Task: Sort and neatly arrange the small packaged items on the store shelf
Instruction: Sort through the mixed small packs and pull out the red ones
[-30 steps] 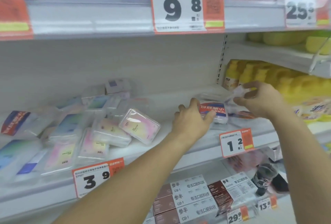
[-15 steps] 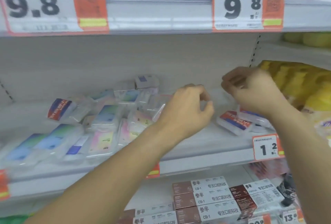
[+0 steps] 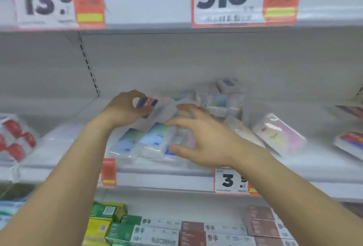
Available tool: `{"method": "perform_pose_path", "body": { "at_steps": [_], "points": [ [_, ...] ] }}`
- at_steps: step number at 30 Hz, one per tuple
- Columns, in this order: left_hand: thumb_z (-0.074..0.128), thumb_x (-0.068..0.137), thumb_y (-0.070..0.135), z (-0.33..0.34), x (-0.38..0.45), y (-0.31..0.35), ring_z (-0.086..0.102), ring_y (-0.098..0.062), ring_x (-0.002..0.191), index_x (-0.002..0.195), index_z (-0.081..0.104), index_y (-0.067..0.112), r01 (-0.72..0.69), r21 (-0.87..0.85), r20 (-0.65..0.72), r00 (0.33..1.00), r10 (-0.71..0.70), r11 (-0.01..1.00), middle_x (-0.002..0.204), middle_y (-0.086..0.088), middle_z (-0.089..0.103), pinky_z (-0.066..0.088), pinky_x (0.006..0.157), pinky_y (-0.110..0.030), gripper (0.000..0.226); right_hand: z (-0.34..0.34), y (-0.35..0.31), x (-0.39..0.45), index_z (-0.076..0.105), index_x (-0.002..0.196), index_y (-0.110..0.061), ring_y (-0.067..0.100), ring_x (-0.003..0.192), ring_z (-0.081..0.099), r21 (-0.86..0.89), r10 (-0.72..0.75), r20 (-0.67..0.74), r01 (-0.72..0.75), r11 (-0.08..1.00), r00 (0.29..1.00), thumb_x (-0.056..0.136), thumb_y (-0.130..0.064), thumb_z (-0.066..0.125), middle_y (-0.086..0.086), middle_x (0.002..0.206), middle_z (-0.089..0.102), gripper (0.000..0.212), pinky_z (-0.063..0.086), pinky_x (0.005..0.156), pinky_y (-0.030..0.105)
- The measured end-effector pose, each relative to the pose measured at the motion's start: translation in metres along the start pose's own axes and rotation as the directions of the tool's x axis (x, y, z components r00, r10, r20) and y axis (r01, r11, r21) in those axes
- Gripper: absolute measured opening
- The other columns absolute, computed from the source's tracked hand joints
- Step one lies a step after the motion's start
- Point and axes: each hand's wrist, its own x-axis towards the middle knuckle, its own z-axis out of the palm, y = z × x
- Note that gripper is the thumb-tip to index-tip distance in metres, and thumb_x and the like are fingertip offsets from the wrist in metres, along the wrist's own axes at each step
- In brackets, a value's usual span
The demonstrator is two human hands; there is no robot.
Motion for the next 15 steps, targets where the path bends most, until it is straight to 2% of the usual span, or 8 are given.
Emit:
{"method": "perform_pose_path", "body": {
  "at_steps": [2, 4, 7, 9, 11, 13, 14, 15],
  "points": [
    [0.066, 0.087, 0.036, 0.008, 0.011, -0.008, 0.046, -0.014, 0.094, 0.131, 0.052, 0.027, -0.01, -0.051, -0.011, 1.0, 0.009, 0.999, 0.122, -0.002, 0.052, 0.033, 0.078, -0.024, 0.047, 0.007, -0.005, 0.008, 0.031, 0.146, -0.05, 0.022, 0.148, 0.022, -0.114, 0.019, 0.062, -0.012, 0.993, 0.998, 0.086, -0.066, 0.053, -0.003, 0.163, 0.018, 0.067, 0.023, 0.118, 0.045],
    [0.066, 0.086, 0.039, 0.014, 0.024, -0.017, 0.047, -0.016, 0.099, 0.142, 0.039, 0.027, 0.001, -0.09, 0.018, 1.0, 0.0, 0.996, 0.13, -0.005, 0.049, 0.034, 0.08, -0.025, 0.063, 0.015, -0.013, 0.015, 0.023, 0.149, -0.052, 0.02, 0.147, 0.021, -0.173, 0.028, 0.08, -0.013, 0.985, 0.996, 0.085, -0.073, 0.045, -0.005, 0.163, 0.019, 0.07, 0.018, 0.118, 0.047],
    [0.071, 0.082, 0.041, 0.019, 0.045, -0.032, 0.05, -0.023, 0.12, 0.149, 0.023, 0.022, 0.037, -0.153, 0.058, 0.998, -0.029, 0.988, 0.125, -0.003, 0.053, 0.035, 0.086, -0.027, 0.085, 0.022, -0.023, 0.023, 0.039, 0.14, -0.049, 0.018, 0.137, 0.033, -0.192, 0.059, 0.078, -0.043, 0.981, 0.995, 0.078, -0.082, 0.036, -0.01, 0.147, 0.044, 0.071, 0.022, 0.115, 0.051],
    [0.077, 0.077, 0.038, 0.023, 0.056, -0.039, 0.048, -0.025, 0.124, 0.148, 0.023, 0.014, 0.071, -0.192, 0.031, 0.997, -0.066, 0.979, 0.131, -0.009, 0.053, 0.035, 0.088, -0.026, 0.092, 0.021, -0.026, 0.027, 0.045, 0.132, -0.046, 0.017, 0.127, 0.042, -0.188, 0.088, 0.064, -0.074, 0.979, 0.994, 0.075, -0.08, 0.042, -0.011, 0.132, 0.053, 0.067, 0.027, 0.112, 0.048],
    [0.082, 0.072, 0.031, 0.027, 0.06, -0.039, 0.051, -0.026, 0.119, 0.143, 0.034, 0.008, 0.092, -0.246, -0.044, 0.993, -0.106, 0.965, 0.128, -0.012, 0.055, 0.035, 0.084, -0.024, 0.089, 0.016, -0.026, 0.03, 0.048, 0.127, -0.043, 0.016, 0.121, 0.046, -0.158, 0.109, 0.053, -0.1, 0.982, 0.993, 0.074, -0.069, 0.055, -0.01, 0.124, 0.055, 0.06, 0.03, 0.11, 0.043],
    [0.086, 0.069, 0.025, 0.028, 0.059, -0.038, 0.058, -0.024, 0.101, 0.124, 0.056, 0.005, 0.095, -0.287, -0.081, 0.989, -0.123, 0.953, 0.106, -0.007, 0.062, 0.039, 0.075, -0.021, 0.065, 0.009, -0.027, 0.031, 0.05, 0.128, -0.04, 0.015, 0.12, 0.046, -0.103, 0.104, 0.097, -0.094, 0.99, 0.99, 0.073, -0.058, 0.063, -0.01, 0.126, 0.055, 0.06, 0.033, 0.109, 0.039],
    [0.086, 0.069, 0.024, 0.026, 0.059, -0.038, 0.058, -0.022, 0.088, 0.111, 0.064, 0.008, 0.084, -0.294, -0.084, 0.99, -0.113, 0.952, 0.093, -0.004, 0.061, 0.04, 0.067, -0.02, 0.049, 0.004, -0.026, 0.032, 0.05, 0.13, -0.039, 0.014, 0.122, 0.046, -0.078, 0.097, 0.132, -0.087, 0.993, 0.987, 0.073, -0.053, 0.066, -0.01, 0.129, 0.055, 0.061, 0.034, 0.109, 0.036],
    [0.086, 0.069, 0.023, 0.024, 0.057, -0.037, 0.057, -0.019, 0.081, 0.103, 0.066, 0.01, 0.065, -0.301, -0.094, 0.991, -0.098, 0.951, 0.088, -0.002, 0.06, 0.04, 0.063, -0.021, 0.042, -0.001, -0.024, 0.031, 0.052, 0.132, -0.037, 0.013, 0.123, 0.046, -0.06, 0.091, 0.169, -0.082, 0.995, 0.981, 0.074, -0.049, 0.069, -0.011, 0.131, 0.054, 0.063, 0.036, 0.108, 0.032]
  ]
}}
